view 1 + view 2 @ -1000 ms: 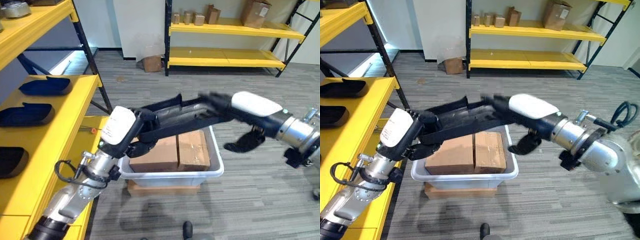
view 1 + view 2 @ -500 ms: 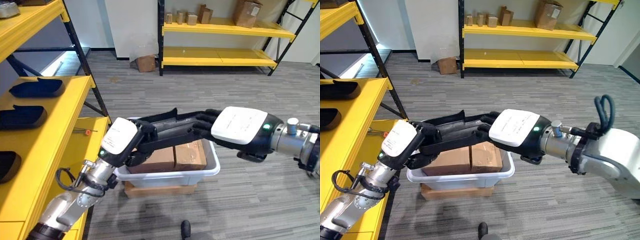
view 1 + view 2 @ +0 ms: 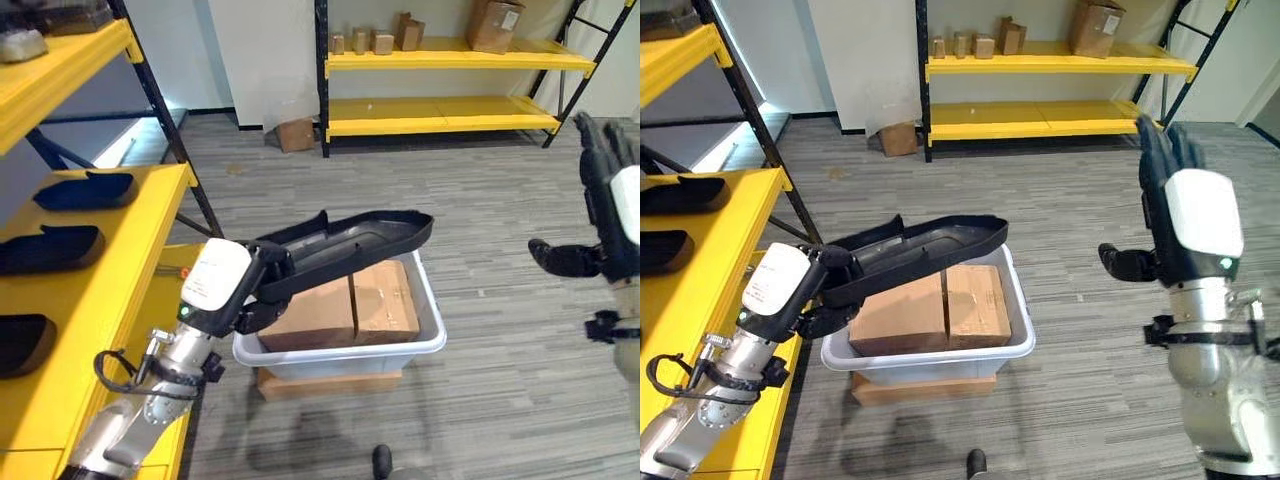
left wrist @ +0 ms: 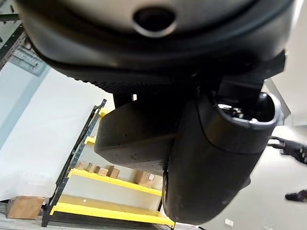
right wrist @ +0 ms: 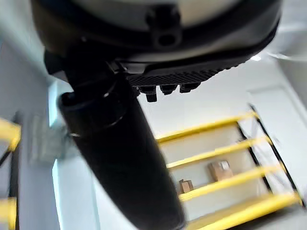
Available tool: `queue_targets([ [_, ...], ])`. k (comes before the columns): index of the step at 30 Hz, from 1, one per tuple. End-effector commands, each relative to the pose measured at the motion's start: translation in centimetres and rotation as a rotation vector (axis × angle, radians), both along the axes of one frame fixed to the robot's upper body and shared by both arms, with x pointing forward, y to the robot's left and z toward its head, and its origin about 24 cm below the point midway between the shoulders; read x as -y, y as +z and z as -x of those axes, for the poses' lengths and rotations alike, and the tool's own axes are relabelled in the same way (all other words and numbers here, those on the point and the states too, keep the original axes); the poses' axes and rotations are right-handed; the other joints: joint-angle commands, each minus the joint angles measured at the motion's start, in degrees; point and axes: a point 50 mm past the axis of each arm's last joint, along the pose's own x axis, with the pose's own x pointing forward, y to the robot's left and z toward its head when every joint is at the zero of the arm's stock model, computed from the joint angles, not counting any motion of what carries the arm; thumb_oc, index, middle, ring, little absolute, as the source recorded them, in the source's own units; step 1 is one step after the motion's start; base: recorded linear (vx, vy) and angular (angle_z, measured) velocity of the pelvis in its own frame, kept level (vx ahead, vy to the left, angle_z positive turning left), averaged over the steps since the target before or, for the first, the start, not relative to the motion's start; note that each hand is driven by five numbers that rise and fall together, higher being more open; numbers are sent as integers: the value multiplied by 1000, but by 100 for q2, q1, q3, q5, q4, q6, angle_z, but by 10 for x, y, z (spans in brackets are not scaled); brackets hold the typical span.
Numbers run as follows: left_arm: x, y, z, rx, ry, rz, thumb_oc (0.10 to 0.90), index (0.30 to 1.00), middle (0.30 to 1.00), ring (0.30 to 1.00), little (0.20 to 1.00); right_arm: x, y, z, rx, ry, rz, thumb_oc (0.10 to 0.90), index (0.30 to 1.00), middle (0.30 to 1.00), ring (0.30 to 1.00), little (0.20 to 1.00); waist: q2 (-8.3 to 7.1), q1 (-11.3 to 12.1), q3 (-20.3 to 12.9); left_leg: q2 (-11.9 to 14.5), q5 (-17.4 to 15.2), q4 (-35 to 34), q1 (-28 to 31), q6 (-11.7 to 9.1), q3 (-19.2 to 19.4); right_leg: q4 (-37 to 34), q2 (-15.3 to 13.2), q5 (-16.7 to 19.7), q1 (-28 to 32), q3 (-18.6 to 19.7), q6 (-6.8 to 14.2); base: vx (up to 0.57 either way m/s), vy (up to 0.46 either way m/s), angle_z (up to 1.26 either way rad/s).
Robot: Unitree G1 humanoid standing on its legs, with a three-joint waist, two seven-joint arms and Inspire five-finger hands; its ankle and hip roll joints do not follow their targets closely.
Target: Move parts from the plastic box to the shelf.
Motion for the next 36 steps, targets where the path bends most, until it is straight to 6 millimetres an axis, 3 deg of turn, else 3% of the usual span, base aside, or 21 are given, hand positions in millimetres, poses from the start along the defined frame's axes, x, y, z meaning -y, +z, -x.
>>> queue_targets([
  [1,3,58,-2,317,-27,121,400,300,300,300,300,-2,37,-2,218,46,-90,900,1000,1000,1000,1000,-141,102,-238,287,-399,-41,73,-204,-837,300,55,-861,444,113,349,-63,-83,3],
  [3,2,57,-1,317,-15,123,400,300,300,300,300,-2,30,-3,191,63,-155,900,1000,1000,1000,1000,-141,99,-239,290,-392,-41,71,-212,-853,305,63,-868,445,99,338,-33,-58,2],
  [7,-5,52,4,317,21,194,400,300,300,300,300,-30,-18,-19,-45,262,-414,900,1000,1000,1000,1000,-74,253,-149,288,-327,-21,15,-215,-989,352,116,-941,417,-25,214,-53,-99,5],
  [8,-6,51,4,319,26,197,400,300,300,300,300,-32,-21,-20,-58,275,-437,900,1000,1000,1000,1000,-71,266,-142,289,-319,-17,7,-218,-1001,352,122,-944,416,-38,202,-33,-170,5],
  [9,-8,48,6,313,47,205,400,300,300,300,300,-39,-36,-23,-106,320,-557,900,1000,1000,1000,1000,-55,355,-101,281,-285,1,-48,-234,-1068,339,162,-962,407,-119,147,-20,-149,10],
  [14,-6,43,12,348,63,230,400,300,300,300,300,-47,-48,-31,-103,336,-660,900,1000,1000,1000,1000,64,547,176,159,-48,-17,-587,-313,-1299,300,262,-981,170,-254,37,-187,-58,25],
  [15,-4,43,13,362,57,232,400,300,300,300,300,-50,-50,-33,-110,342,-686,900,1000,1000,1000,1000,81,591,265,141,15,12,-736,-343,-1268,280,264,-972,135,-305,31,-286,29,43],
  [16,-1,44,13,383,35,242,400,300,300,300,300,-50,-55,-35,-106,327,-714,900,1000,1000,1000,1000,64,584,356,179,-24,235,-882,-336,-1004,301,198,-964,78,-524,17,-371,76,34],
  [18,3,42,14,384,16,270,400,300,300,300,300,-45,-69,-31,-164,363,-853,900,1000,1000,1000,1000,-71,473,340,341,-399,850,-782,-226,-515,435,-9,-927,-27,-867,-22,-276,170,58],
  [19,3,41,14,376,15,283,400,300,300,300,300,-43,-74,-30,-181,372,-888,900,1000,1000,1000,1000,-77,459,298,380,-513,964,-663,-260,-581,449,-8,-979,-8,-852,-10,-178,276,105],
  [22,8,39,10,343,-25,320,400,300,300,300,300,-44,-100,-26,-285,445,-1120,900,1000,1000,1000,1000,-69,371,89,631,-319,1102,-147,-422,-612,349,46,-892,-31,-974,-83,-183,350,47],
  [24,12,38,7,325,-45,329,400,300,300,300,300,-48,-109,-24,-330,443,-1119,900,1000,1000,1000,1000,-64,346,70,469,-334,819,-94,-329,-538,304,-11,-709,-83,-1044,-38,-210,363,16],
  [28,18,35,4,285,-57,349,400,300,300,300,300,-56,-109,-26,-325,477,-1096,900,1000,1000,1000,1000,-84,338,84,306,-541,531,-20,-217,-457,137,-106,-482,-34,-1034,130,-147,274,21],
  [31,18,33,4,257,-77,384,400,300,300,300,300,-56,-97,-29,-245,470,-1094,900,1000,1000,1000,1000,-145,392,134,95,-581,112,107,-118,-582,49,-237,-148,-202,-990,474,-177,333,8],
  [36,23,32,3,264,-83,352,400,300,300,300,300,-58,-91,-22,-223,531,-1204,900,1000,1000,1000,1000,-231,352,134,-66,-585,-41,44,11,-809,197,-252,-81,-412,-774,651,-152,191,12],
])
